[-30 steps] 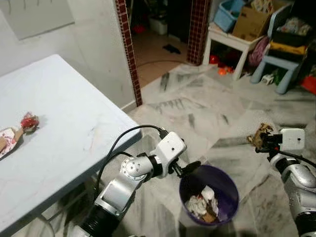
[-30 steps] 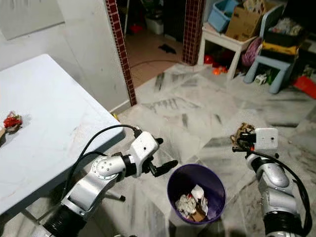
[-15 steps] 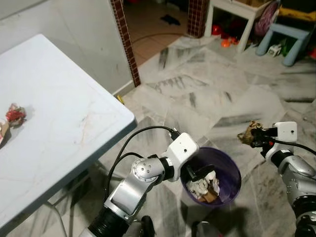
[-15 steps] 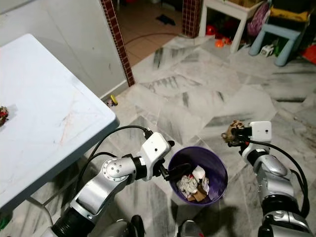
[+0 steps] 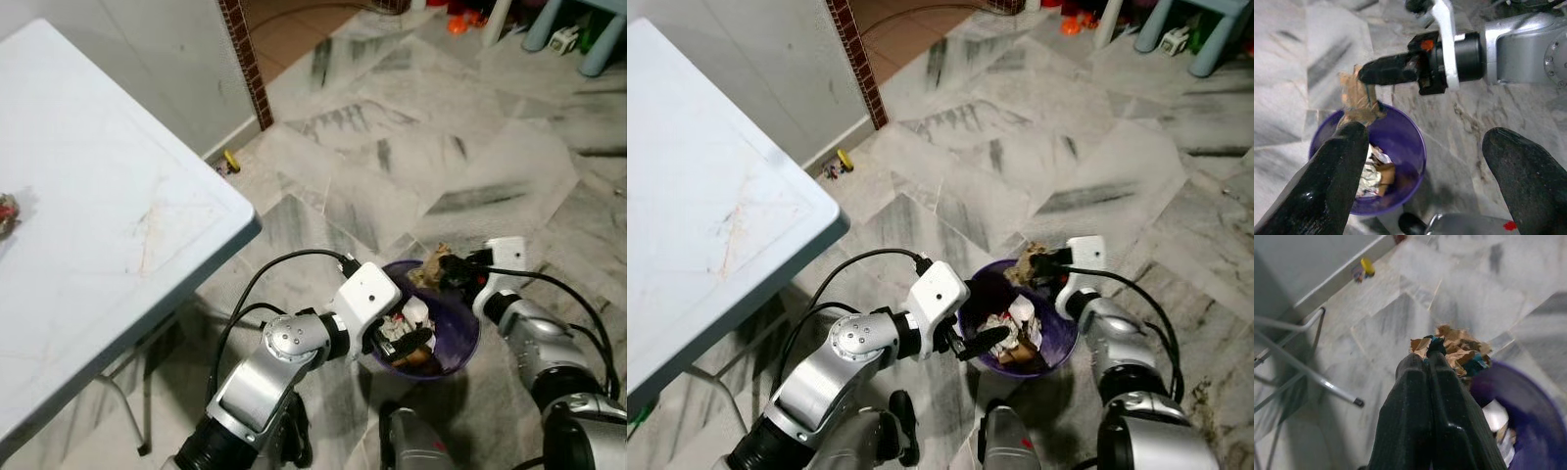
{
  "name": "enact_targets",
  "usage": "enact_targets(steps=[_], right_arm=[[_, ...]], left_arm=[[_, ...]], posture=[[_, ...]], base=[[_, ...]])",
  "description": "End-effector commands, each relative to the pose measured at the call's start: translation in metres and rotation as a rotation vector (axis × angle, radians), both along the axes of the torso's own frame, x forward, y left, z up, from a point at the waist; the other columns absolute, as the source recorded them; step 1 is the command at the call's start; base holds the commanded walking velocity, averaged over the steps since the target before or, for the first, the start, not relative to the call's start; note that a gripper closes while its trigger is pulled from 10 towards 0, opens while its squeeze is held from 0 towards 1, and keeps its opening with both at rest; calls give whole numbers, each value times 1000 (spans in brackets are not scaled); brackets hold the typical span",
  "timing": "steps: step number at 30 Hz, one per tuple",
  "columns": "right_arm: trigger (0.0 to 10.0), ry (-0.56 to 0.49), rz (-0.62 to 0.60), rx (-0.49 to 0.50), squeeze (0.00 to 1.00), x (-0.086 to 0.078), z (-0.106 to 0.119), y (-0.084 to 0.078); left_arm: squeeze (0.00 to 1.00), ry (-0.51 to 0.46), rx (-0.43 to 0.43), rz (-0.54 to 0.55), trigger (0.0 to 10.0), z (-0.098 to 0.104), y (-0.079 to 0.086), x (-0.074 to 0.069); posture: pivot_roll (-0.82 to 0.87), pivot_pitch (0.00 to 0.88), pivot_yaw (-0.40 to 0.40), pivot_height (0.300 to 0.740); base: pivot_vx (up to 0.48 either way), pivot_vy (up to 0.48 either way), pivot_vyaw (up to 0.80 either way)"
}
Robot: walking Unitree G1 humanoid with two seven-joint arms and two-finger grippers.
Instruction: Picking trash to rubbish bin
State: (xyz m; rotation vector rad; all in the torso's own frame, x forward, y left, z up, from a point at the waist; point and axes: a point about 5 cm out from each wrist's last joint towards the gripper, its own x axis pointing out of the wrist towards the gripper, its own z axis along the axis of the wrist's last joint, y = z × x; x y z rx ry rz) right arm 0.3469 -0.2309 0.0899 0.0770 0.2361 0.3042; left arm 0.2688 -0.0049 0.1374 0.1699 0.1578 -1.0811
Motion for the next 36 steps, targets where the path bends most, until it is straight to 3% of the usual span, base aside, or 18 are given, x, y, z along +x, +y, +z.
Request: enact_targets(steps=[1,12,24,36], right_arm=[[10000,68,20,-3,0,-7,-17,8],[10000,110,62,10,0,-13,-30,20],[10000,105,36,1,0,-15,-29,10],[10000,107,42,7,0,-15,-29,11]], left_arm=[[0,7,0,-8,10000,0,-3,-4],[0,13,-5,-28,10000,4,-5,-5],[0,74,121,-60,10000,-28,19,-20],[0,81,150,-56,10000,-36,29,-19]], posture=[[-63,476,152,740],[-67,479,160,740],[-68,481,170,740],[-73,485,171,740]], base=[[0,0,0],[0,0,0],[0,0,0],[0,0,0]])
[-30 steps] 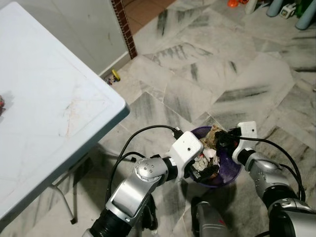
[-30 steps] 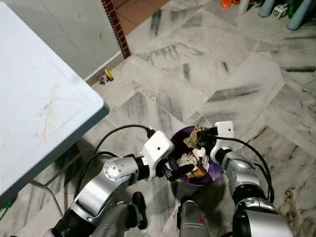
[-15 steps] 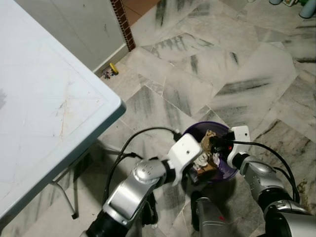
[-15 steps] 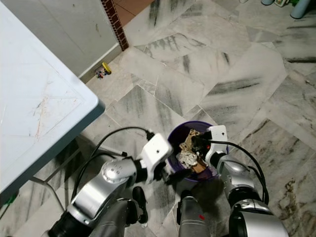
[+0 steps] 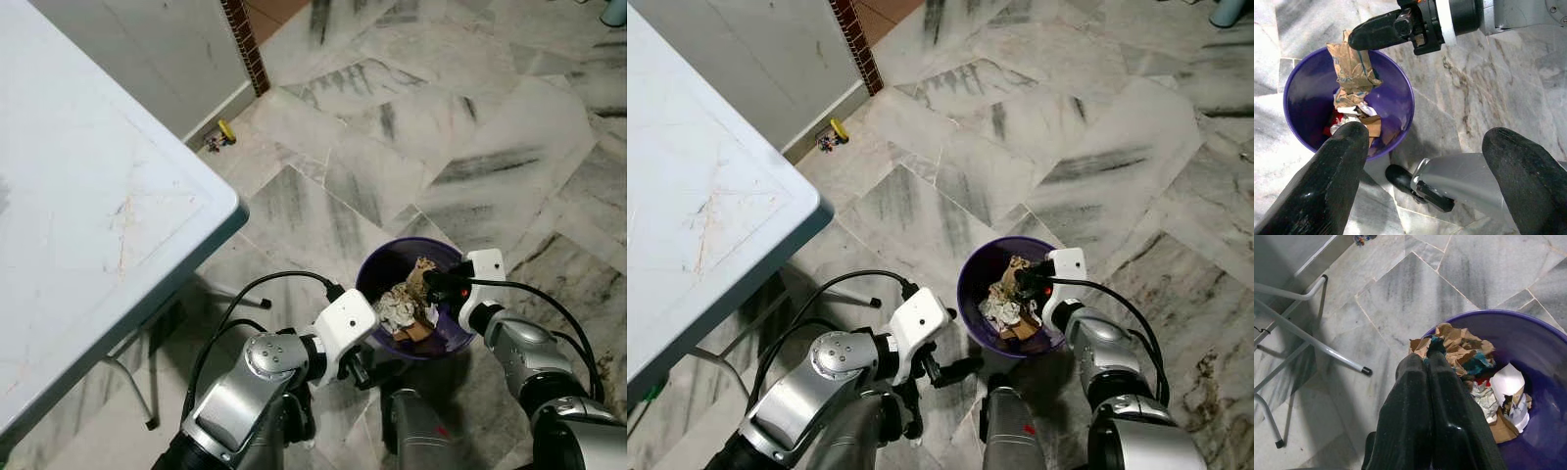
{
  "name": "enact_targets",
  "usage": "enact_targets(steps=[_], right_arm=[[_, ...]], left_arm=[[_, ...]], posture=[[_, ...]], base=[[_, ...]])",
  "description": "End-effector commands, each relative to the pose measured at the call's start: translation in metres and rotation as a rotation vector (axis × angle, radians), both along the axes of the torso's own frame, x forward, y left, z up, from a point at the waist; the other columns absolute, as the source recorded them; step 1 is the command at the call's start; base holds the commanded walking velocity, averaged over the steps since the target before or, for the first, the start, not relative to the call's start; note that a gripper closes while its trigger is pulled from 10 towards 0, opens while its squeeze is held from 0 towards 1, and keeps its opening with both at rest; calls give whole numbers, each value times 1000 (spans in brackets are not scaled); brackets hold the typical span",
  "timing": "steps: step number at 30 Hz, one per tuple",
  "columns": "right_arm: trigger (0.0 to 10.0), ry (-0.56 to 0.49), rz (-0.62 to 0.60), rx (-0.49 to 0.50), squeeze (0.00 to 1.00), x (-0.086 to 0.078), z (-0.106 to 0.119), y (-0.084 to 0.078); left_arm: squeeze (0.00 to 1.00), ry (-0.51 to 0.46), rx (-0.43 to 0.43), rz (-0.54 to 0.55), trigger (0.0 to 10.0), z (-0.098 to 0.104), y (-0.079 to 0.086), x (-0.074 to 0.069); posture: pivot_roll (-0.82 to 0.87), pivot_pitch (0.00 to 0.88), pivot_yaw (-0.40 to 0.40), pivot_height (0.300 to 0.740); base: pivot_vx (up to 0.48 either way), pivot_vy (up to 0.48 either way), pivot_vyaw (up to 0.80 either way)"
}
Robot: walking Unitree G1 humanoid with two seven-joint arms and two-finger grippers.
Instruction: Picking trash to rubbish bin
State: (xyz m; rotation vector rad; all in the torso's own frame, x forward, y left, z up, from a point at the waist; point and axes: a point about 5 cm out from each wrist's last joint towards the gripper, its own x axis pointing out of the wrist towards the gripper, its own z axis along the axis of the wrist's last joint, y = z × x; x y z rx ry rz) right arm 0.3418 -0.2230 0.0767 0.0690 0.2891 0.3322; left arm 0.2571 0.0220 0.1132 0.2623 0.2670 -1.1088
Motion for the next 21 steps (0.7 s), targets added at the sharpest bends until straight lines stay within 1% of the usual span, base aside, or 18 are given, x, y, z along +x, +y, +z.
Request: enact_targets(steps=[1,2,3,6,9,10,11,12,21], right_arm=[[10000,56,14,21,0,-9,-16,4],[10000,55,15,21,0,-9,-16,4],[10000,53,16,20,0,-9,-15,3],[10000,53,15,18,0,-10,-15,1],[10000,54,14,19,0,-10,-15,0],[10000,54,8,20,102,-10,-15,-1],[10000,54,8,20,102,-10,-15,-1],[10000,56,-1,23,1000,-10,-15,-2],[10000,55,5,30,1000,-10,-13,-3]], left_arm=[[0,41,41,-39,10000,-16,7,-9],[0,42,45,-44,10000,-17,8,-9],[0,29,73,-43,10000,-20,13,-8],[0,32,76,-29,10000,-19,17,-5],[0,31,72,-22,10000,-18,17,-3],[0,32,64,-15,10000,-16,16,-1],[0,32,64,-15,10000,-16,16,-1],[0,29,55,-17,10000,-15,15,-1],[0,31,48,-22,10000,-15,14,-3]], posture=[[-76,486,170,740],[-76,486,170,740],[-76,486,172,740],[-72,486,172,740],[-69,487,173,740],[-70,488,171,740],[-70,488,171,740],[-70,490,171,740],[-70,492,172,740]], base=[[0,0,0],[0,0,0],[0,0,0],[0,0,0],[0,0,0],[0,0,0],[0,0,0],[0,0,0],[0,0,0]])
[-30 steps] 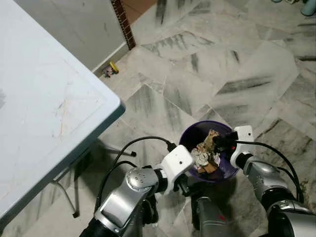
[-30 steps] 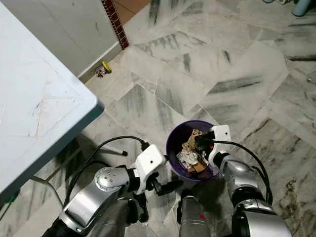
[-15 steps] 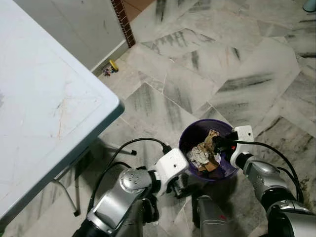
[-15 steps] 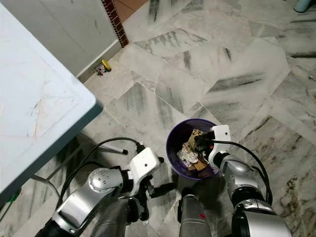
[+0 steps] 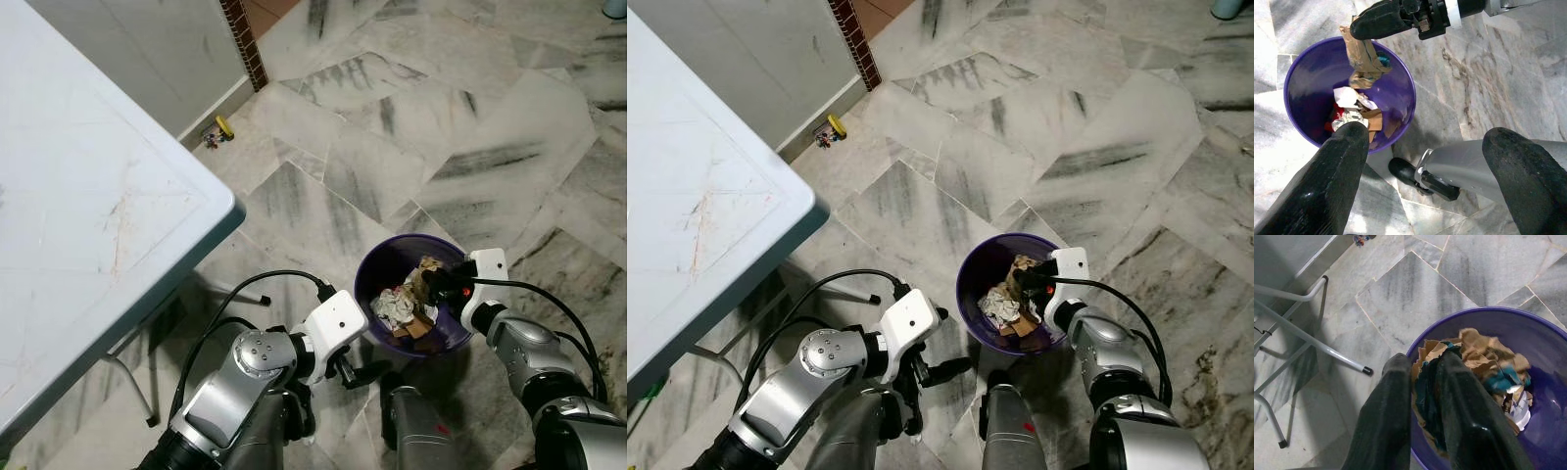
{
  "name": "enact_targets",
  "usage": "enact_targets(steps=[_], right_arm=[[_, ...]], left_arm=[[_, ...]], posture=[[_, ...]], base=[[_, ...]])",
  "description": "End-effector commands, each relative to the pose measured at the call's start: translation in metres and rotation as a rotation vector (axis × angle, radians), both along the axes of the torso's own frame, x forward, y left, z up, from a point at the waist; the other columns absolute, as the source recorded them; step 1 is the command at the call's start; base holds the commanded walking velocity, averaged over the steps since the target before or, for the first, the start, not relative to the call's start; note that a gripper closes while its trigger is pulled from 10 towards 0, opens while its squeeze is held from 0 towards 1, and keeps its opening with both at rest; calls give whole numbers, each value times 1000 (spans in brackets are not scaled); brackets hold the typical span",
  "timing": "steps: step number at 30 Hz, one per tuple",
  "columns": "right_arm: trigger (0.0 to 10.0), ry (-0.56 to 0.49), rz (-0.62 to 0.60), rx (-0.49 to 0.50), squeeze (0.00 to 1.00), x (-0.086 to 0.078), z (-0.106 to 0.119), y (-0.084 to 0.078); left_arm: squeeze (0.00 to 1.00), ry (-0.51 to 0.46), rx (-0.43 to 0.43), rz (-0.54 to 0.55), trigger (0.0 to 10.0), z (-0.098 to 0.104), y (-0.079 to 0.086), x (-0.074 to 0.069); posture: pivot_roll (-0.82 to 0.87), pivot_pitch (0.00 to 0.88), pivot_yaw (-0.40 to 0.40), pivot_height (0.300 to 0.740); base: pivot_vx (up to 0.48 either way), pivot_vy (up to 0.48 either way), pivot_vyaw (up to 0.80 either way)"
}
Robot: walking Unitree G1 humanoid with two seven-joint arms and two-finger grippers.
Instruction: Picking trash to rubbish bin
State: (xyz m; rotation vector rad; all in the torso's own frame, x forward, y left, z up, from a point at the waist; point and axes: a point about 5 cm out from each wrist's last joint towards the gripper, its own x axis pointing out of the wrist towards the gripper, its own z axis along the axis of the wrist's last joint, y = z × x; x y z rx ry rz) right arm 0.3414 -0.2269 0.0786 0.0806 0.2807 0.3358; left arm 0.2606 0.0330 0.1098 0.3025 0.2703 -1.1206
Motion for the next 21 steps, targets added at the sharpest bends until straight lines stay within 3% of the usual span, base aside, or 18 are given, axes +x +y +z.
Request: enact_targets(steps=[1,21], right_arm=[[10000,61,5,12,1000,-9,-15,0],[10000,81,16,5,1000,-11,-16,-3]], left_arm=[[0,46,13,-2,10000,-11,2,-6],[0,45,1,-3,10000,-8,-1,-5]], posture=[[-70,492,172,740],[-72,502,170,740]], base=[[0,0,0],[0,0,0]])
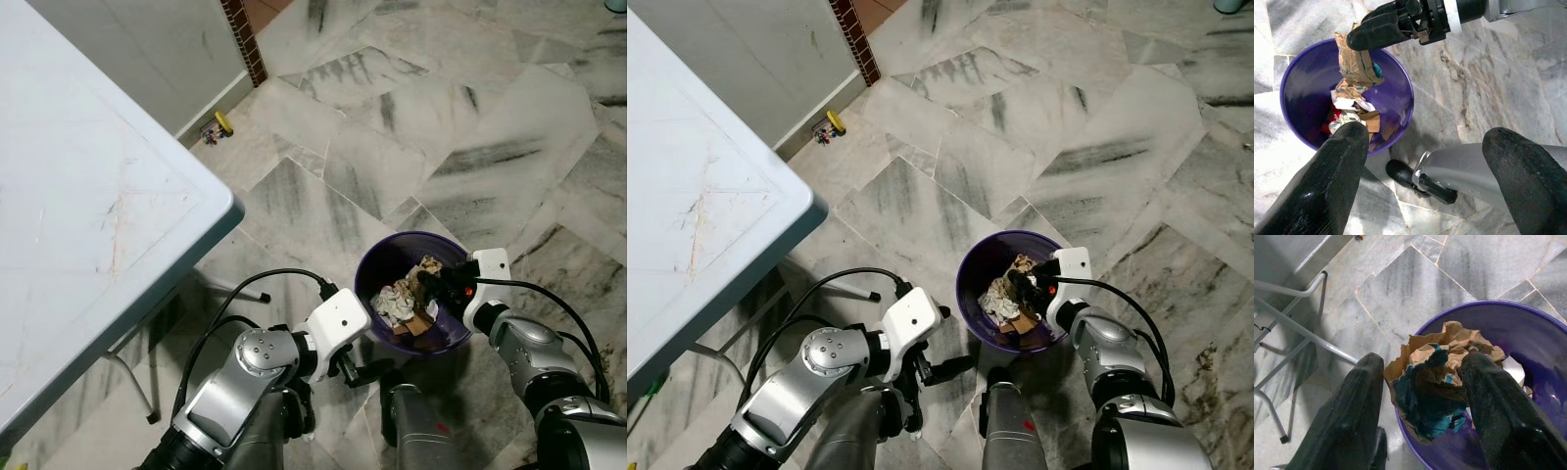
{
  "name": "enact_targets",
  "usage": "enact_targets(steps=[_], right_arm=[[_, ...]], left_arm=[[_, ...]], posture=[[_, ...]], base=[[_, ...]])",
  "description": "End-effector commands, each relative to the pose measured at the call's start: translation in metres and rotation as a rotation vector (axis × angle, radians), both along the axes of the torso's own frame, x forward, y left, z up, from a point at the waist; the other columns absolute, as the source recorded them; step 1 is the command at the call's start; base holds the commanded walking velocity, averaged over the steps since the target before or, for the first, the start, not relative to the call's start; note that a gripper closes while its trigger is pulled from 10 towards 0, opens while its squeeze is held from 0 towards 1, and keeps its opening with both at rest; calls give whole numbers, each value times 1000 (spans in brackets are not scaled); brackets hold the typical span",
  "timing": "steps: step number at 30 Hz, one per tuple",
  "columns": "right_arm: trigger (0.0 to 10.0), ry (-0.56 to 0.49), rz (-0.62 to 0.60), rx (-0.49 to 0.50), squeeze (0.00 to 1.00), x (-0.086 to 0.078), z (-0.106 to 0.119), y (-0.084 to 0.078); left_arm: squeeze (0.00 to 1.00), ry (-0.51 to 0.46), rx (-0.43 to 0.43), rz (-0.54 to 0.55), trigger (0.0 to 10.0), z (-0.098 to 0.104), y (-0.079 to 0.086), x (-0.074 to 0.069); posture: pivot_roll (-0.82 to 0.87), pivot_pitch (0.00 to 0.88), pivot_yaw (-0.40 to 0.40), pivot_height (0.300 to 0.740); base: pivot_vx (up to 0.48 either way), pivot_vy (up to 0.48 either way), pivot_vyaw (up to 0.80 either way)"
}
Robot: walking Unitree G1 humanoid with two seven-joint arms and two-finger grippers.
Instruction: Picking trash to rubbish bin
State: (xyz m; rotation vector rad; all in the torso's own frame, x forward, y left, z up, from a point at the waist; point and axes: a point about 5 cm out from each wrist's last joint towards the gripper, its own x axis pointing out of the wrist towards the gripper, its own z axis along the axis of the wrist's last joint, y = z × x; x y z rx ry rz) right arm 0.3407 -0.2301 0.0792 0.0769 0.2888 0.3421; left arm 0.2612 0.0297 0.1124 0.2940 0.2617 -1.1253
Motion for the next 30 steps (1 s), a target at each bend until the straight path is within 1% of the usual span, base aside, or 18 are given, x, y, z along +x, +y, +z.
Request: enact_targets(steps=[1,8,9,17,22,23,24,25,26,28,30], right_arm=[[10000,76,8,13,1000,-11,-17,0],[10000,84,23,13,996,-11,-18,1],[10000,85,23,13,0,-12,-18,1],[10000,85,18,5,0,-12,-18,0],[10000,39,9,7,0,-8,-10,-3],[10000,20,6,10,0,-7,-7,-4],[10000,-28,6,17,0,-4,2,-8],[10000,-28,6,17,0,-4,2,-8],[10000,-74,2,22,0,-1,10,-11],[10000,-129,-8,24,0,1,20,-16],[10000,-195,-18,16,0,3,32,-21]], left_arm=[[0,47,12,1,10000,-11,2,-6],[0,49,11,1,10000,-10,2,-6],[0,49,11,2,10000,-10,2,-6],[0,47,8,9,10000,-10,2,-4],[0,30,-14,27,10000,-4,3,0],[0,25,-22,33,10000,-2,3,2],[0,11,-49,47,10000,5,3,6],[0,11,-49,47,10000,5,3,6],[0,-7,-77,56,10000,12,2,9],[0,-20,-114,62,10000,21,0,14],[0,-51,-140,66,10000,32,-2,19]], posture=[[-72,502,170,740],[-70,511,170,740],[-70,510,169,740],[-70,505,163,740],[-69,491,155,740],[-69,486,153,740],[-69,480,148,740],[-69,480,148,740],[-72,469,141,740],[-75,458,135,740],[-77,446,130,740]], base=[[0,0,0],[0,0,0],[0,0,0],[0,0,0],[0,0,0],[0,0,0],[0,0,0],[0,0,0],[0,0,0],[0,0,0],[0,0,0]])
